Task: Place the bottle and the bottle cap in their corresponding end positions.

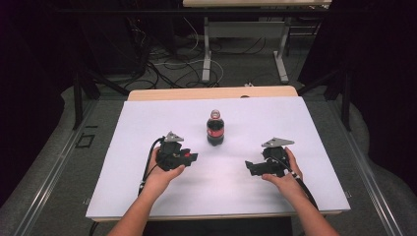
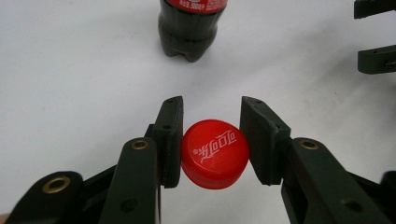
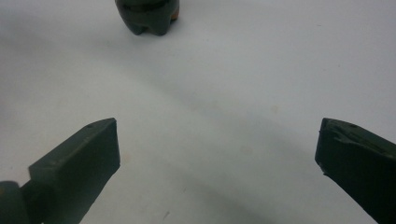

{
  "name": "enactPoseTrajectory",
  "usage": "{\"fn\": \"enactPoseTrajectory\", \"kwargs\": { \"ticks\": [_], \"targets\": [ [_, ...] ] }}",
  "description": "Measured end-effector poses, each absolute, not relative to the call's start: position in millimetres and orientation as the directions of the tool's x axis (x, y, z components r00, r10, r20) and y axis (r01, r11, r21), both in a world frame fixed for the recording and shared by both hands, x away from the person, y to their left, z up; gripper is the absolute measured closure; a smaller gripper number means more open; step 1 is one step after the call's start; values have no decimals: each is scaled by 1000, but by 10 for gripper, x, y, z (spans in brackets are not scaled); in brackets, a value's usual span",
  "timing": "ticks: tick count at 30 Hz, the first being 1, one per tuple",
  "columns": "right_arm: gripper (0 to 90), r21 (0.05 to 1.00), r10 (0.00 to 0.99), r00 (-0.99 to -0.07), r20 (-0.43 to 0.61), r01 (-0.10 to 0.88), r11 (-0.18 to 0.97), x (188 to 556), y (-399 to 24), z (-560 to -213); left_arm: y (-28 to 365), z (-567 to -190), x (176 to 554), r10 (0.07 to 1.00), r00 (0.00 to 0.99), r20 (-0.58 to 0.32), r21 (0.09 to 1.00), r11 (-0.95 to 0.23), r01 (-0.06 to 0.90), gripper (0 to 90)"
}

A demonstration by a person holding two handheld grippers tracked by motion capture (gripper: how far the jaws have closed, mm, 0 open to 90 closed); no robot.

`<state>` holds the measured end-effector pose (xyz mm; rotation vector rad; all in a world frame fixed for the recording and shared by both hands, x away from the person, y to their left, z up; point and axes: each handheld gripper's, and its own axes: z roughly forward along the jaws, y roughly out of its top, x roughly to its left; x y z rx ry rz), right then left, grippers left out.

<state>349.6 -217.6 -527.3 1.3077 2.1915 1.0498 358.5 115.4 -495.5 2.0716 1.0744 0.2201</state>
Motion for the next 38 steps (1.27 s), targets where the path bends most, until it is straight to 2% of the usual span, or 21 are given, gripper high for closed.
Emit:
{"fn": "enactPoseTrajectory", "kwargs": {
  "ticks": [7,14,20,26,29,35,37,38],
  "targets": [
    [0,775,870,-493,14,555,302,3412,-2255,-5344,993,-5083,3577,741,646,-186,700,-361,616,611],
    [0,774,874,-484,52,572,270,3407,-2285,-5392,756,-5239,3554,698,695,-172,694,-414,588,611],
    [0,773,874,-484,41,570,279,3410,-2294,-5404,490,-5463,3516,654,738,-164,680,-467,565,610],
    [0,771,871,-489,47,573,280,3410,-2294,-5414,393,-5552,3468,627,763,-157,676,-495,546,604],
    [0,772,872,-486,54,574,273,3416,-2297,-5421,409,-5553,3470,630,759,-167,685,-479,549,531],
    [0,775,877,-476,60,576,260,3414,-2301,-5409,499,-5463,3485,651,731,-204,703,-422,572,315],
    [0,776,878,-475,62,576,257,3414,-2304,-5409,556,-5419,3496,664,716,-216,714,-392,579,274],
    [0,776,878,-475,62,577,257,3414,-2307,-5409,601,-5386,3512,665,721,-194,723,-400,563,253]
  ]
}}
